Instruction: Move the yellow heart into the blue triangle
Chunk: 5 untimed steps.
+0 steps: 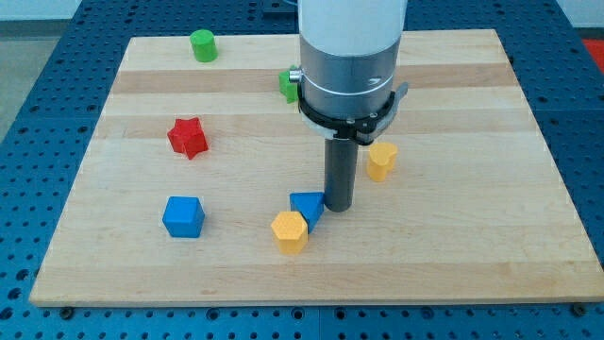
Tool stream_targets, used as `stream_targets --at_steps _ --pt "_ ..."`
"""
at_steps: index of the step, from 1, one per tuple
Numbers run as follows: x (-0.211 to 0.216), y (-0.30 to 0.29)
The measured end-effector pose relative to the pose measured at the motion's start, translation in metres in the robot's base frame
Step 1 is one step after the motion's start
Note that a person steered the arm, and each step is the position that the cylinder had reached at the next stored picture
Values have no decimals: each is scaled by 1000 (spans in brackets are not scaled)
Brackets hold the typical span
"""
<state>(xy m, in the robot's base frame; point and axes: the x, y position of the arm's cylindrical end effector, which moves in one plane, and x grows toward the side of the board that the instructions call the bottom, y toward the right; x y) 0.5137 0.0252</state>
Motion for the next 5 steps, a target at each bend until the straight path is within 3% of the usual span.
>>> stream_targets --at_steps 3,5 --pt "0 -10" --pt "-2 43"
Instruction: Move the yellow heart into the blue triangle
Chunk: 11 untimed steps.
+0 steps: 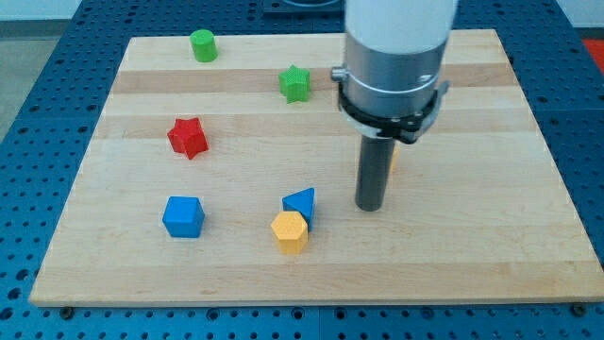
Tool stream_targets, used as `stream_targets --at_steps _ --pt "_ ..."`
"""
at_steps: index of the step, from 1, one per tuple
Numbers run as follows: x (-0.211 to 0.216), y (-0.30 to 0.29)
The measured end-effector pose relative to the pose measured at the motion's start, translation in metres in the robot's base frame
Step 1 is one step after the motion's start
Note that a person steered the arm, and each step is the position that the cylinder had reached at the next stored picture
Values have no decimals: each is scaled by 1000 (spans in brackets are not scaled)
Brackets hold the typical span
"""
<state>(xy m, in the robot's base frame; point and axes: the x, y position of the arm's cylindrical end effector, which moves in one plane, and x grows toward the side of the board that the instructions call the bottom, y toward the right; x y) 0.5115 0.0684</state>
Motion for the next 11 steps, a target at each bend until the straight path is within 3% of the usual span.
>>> stream_targets --at_steps 2,5,6,9,11 --pt "-1 5" --pt "-43 97" --pt "-58 91" --pt "-64 -17" --pt "-58 -32"
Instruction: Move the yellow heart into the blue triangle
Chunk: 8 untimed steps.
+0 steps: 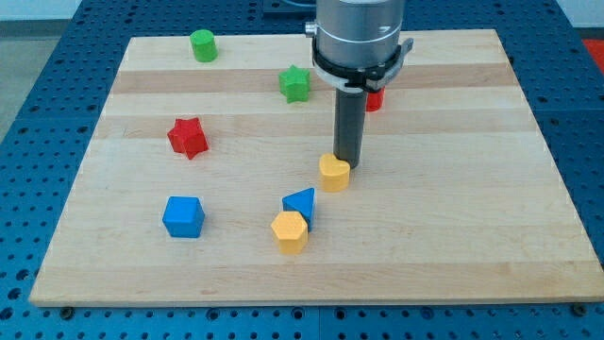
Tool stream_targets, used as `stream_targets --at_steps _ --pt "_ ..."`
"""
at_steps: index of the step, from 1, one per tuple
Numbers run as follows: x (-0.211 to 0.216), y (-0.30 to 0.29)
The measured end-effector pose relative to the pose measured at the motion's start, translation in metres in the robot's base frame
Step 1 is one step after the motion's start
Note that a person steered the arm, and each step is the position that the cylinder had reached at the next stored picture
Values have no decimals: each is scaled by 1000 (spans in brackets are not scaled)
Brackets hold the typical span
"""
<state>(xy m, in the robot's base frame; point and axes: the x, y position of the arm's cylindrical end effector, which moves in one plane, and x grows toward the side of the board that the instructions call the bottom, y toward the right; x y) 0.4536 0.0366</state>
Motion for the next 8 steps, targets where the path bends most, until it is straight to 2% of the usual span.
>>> stream_targets --at_steps 2,5,6,7,8 --pt "3 -23" --pt "18 -24" --pt "14 5" --pt "18 68" --pt "57 69"
